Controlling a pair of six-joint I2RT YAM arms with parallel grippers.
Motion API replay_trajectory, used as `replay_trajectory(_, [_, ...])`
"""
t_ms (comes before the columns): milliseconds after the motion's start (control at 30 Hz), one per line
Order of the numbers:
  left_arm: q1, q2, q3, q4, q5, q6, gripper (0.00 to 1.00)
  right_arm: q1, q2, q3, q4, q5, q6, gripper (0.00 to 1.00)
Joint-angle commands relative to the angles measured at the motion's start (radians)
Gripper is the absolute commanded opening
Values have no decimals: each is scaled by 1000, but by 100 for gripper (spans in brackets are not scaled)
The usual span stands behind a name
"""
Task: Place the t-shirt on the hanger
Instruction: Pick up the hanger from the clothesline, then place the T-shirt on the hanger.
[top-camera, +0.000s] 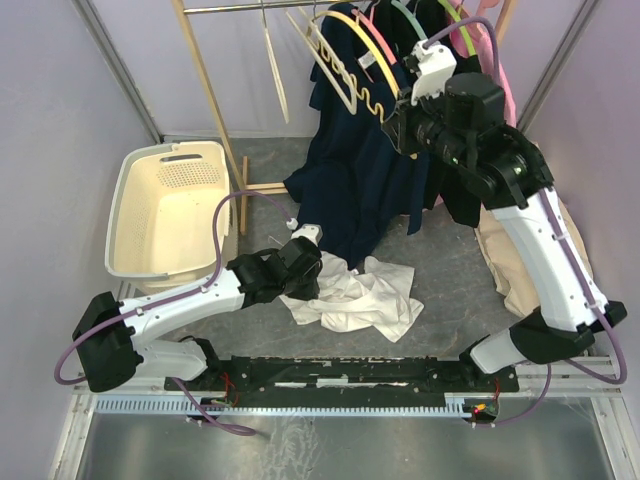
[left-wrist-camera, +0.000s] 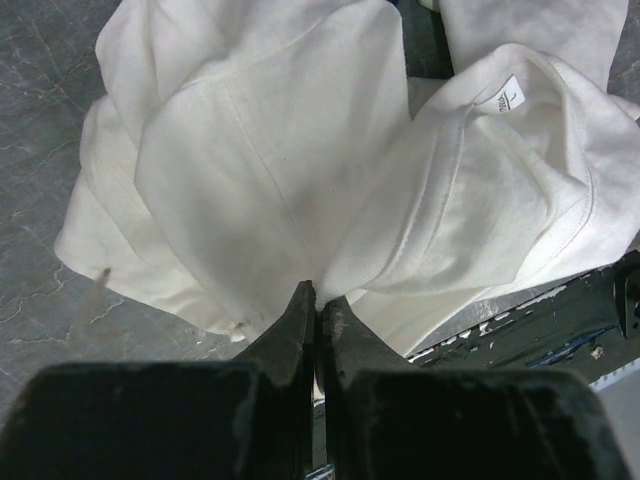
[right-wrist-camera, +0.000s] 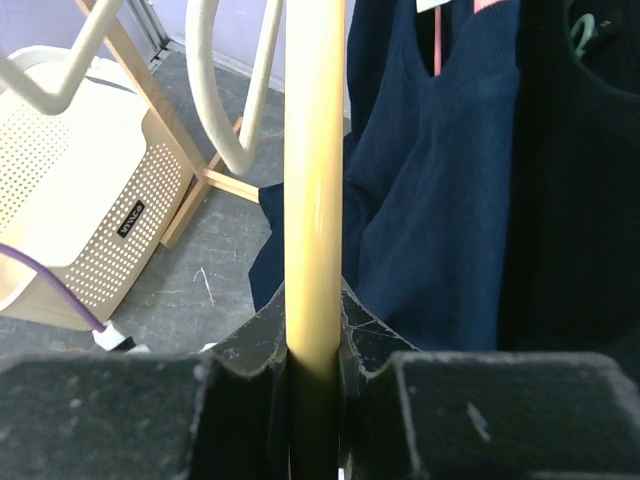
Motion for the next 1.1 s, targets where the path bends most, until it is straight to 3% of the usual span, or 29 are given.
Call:
replay_trajectory(0, [8,3,43,-1,-22,50,3,-1,-62,-8,87,21,-20,1])
replay_trajectory(100, [7,5,52,-8,-25,50,3,0,-35,44,47,14,-30,1])
replay_trajectory(300, [7,-2,57,-18,-30,47,3,-1,-114,-33,-12,38,-23,1])
replay_trajectory(567, [9,7,58,-15,-38,53,3,-1,-411,-348,-83,24,32,1])
replay_trajectory(733, [9,16,48,-6,-33,52,3,-2,-561,-428,-162,0,67,1])
replay_trajectory(900, [9,15,38,3,-37,49,3,-1,-678,-487,-256,-74,115,1])
replay_trajectory(1067, [9,14,40,7,-41,48,3,-2,-821,-565,-368,-264,178,1])
